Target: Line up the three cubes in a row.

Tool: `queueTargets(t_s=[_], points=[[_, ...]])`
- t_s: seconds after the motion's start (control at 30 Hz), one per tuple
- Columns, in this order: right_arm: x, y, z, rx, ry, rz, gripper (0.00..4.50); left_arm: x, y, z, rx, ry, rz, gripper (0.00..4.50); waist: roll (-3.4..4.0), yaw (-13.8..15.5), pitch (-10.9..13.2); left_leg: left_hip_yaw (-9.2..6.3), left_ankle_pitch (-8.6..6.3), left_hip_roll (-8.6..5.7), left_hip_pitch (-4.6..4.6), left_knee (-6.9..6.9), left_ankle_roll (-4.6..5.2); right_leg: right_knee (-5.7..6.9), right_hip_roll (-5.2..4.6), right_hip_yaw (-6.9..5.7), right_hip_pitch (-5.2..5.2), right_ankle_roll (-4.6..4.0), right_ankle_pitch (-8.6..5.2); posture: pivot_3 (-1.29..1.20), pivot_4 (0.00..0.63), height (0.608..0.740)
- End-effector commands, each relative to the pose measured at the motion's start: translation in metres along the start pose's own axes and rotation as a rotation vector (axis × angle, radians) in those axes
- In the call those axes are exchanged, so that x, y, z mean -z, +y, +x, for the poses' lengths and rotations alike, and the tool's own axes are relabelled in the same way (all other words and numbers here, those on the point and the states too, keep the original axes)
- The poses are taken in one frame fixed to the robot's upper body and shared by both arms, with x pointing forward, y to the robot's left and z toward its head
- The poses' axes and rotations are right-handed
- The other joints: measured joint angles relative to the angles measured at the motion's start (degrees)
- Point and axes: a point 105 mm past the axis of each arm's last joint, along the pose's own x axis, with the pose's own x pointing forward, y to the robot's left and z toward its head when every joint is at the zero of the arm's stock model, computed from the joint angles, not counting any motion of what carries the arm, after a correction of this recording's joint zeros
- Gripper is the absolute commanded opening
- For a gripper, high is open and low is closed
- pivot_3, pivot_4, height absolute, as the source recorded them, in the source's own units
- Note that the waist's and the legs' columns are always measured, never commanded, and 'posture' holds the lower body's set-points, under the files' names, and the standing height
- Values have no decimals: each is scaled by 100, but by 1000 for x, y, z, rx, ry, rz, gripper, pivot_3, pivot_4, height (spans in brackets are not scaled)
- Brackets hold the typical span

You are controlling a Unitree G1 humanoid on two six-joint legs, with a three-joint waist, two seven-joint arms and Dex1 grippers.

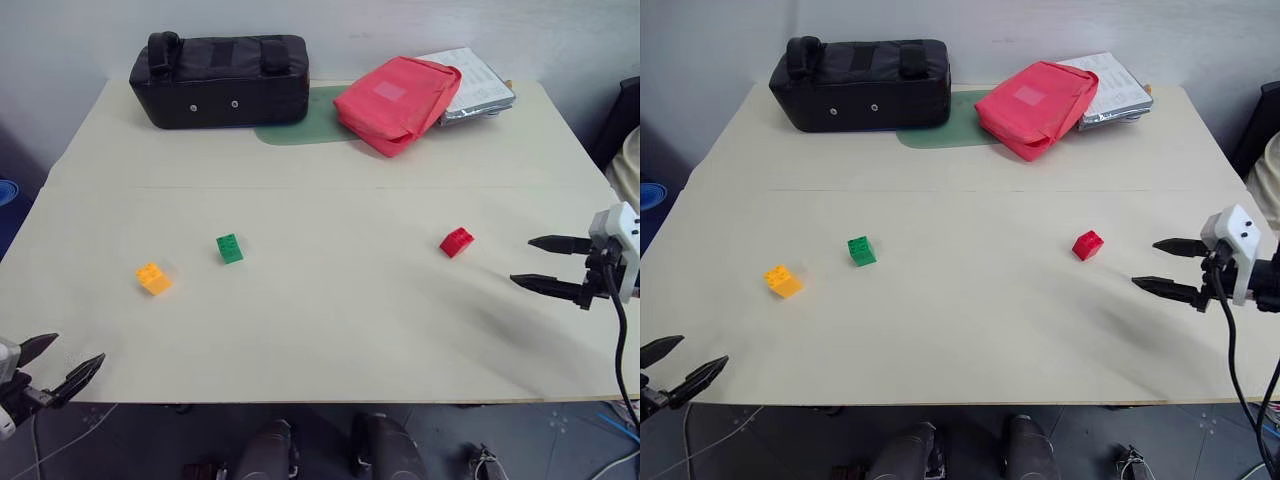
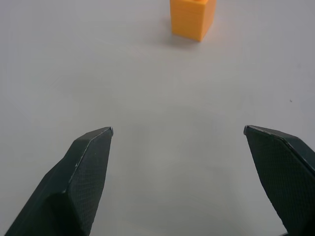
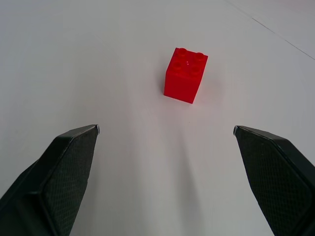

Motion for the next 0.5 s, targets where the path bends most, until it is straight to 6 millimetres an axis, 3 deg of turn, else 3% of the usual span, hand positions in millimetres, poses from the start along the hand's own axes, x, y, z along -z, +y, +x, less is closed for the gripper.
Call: queueTargets(t_s=[0.03,0.5], points=[[-8,2,-1,8,-38,-15,4500,-10,8,-5,-35,-33,8,4480,0,1,0,0,0,0,0,0,0,0,0,0,0,0,0,0,150,740],[-9,0,-4,29,-31,-26,4500,-10,9,0,-47,-36,13,4480,0,1,0,1,7,0,1,2,10,3,1,0,1,1,1,0,150,740]])
